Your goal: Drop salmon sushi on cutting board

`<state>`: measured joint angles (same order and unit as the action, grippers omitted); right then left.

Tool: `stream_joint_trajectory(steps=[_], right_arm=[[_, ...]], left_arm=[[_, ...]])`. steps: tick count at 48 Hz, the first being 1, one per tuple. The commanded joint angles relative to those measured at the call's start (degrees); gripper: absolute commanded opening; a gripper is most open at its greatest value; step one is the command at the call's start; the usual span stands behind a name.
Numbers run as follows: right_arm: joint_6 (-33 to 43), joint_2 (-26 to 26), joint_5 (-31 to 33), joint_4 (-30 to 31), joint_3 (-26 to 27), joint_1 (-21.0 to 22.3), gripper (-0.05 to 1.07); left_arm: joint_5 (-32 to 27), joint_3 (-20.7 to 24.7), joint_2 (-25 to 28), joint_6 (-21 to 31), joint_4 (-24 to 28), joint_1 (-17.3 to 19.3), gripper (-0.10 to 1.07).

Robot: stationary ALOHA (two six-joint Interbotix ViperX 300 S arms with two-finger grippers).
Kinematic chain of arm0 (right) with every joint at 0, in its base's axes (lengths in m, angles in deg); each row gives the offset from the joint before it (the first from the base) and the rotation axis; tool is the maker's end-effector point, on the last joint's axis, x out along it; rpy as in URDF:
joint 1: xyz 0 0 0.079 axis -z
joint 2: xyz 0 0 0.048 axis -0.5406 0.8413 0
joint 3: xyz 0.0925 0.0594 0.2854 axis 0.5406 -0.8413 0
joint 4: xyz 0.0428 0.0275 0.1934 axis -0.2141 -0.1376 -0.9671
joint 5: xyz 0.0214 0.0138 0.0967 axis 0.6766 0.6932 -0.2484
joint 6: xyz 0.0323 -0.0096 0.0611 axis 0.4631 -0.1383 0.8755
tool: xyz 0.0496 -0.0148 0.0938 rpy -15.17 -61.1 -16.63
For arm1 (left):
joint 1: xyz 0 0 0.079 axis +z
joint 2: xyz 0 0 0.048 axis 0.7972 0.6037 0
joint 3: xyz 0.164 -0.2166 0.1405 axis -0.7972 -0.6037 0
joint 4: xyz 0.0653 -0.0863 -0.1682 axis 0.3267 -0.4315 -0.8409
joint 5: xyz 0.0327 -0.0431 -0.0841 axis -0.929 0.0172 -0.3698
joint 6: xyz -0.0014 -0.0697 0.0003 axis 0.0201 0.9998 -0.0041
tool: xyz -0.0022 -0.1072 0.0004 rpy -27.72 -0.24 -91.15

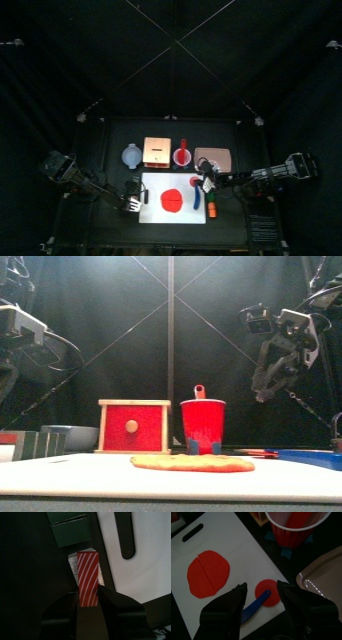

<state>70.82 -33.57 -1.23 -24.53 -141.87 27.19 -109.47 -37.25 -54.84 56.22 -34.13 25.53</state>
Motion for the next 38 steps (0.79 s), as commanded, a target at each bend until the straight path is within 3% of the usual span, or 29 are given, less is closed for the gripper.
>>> stream_joint_trajectory(steps=[1,11,18,29,38], right_arm=[[0.09,-0.88,-0.18,0.0,0.44,-0.09,0.85],[0.09,-0.79,-0.18,0.0,0.44,-0.09,0.85],[0.09,-0.79,-0.18,0.0,0.44,-0.09,0.85],[0.09,-0.79,-0.18,-0.62,0.44,-0.09,0.85],[0.09,-0.88,-0.18,-1.14,0.44,-0.09,0.85]], left_arm=[[-0.35,2.02,-2.55,0.0,1.93,0.26,0.63],[-2.99,4.39,-5.8,0.18,7.03,0.09,0.63],[-2.55,4.75,-5.36,-0.44,11.25,0.79,0.63],[5.89,4.83,-2.46,-0.53,18.19,6.24,0.63],[10.02,6.06,1.32,-0.62,18.19,8.61,0.63]])
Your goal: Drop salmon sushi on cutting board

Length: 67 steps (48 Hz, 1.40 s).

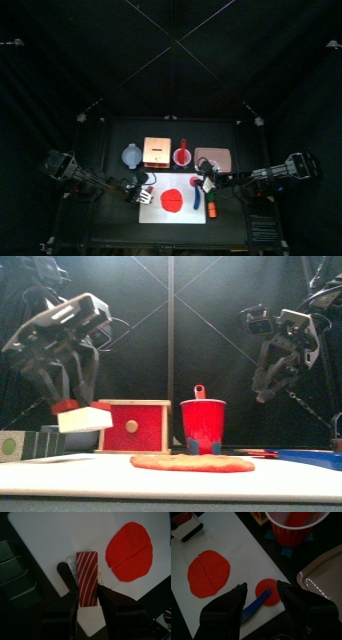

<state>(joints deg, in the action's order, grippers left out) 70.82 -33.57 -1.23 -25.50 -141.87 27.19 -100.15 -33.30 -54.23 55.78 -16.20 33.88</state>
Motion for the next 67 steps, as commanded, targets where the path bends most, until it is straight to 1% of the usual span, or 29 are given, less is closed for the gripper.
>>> stream_joint_trajectory(steps=[1,9,19,32,37,49,59,67], right_arm=[[0.09,-0.88,-0.18,-0.26,0.44,-0.09,0.85],[0.09,-0.79,-0.18,-0.53,0.18,0.0,0.85],[0.09,-0.88,-0.18,-0.88,-0.09,-0.09,0.85],[0.09,-0.88,-0.18,-1.93,-0.79,-0.09,0.85],[0.09,-0.88,-0.18,-2.11,-1.05,-0.09,0.85],[0.09,-0.88,-0.18,-2.11,-0.97,-0.09,0.85],[0.18,-0.88,-0.18,-2.2,-0.97,-0.09,0.85],[0.09,-0.88,-0.18,-2.37,-0.79,-0.09,0.85]], left_arm=[[0.53,2.37,1.14,-0.18,0.26,0.44,0.63],[0.53,4.83,4.04,-0.53,0.26,0.88,0.64],[0.62,5.8,5.8,-0.88,-0.7,1.49,0.65],[0.97,5.71,5.8,-0.88,-1.05,2.29,0.81],[1.76,5.98,5.98,-0.88,-1.14,2.37,0.83],[2.99,6.42,5.8,-0.79,-1.23,2.64,0.83],[4.04,6.68,6.5,-0.7,-2.72,2.64,0.83],[3.6,6.68,6.06,-0.7,-3.16,2.64,0.84]])
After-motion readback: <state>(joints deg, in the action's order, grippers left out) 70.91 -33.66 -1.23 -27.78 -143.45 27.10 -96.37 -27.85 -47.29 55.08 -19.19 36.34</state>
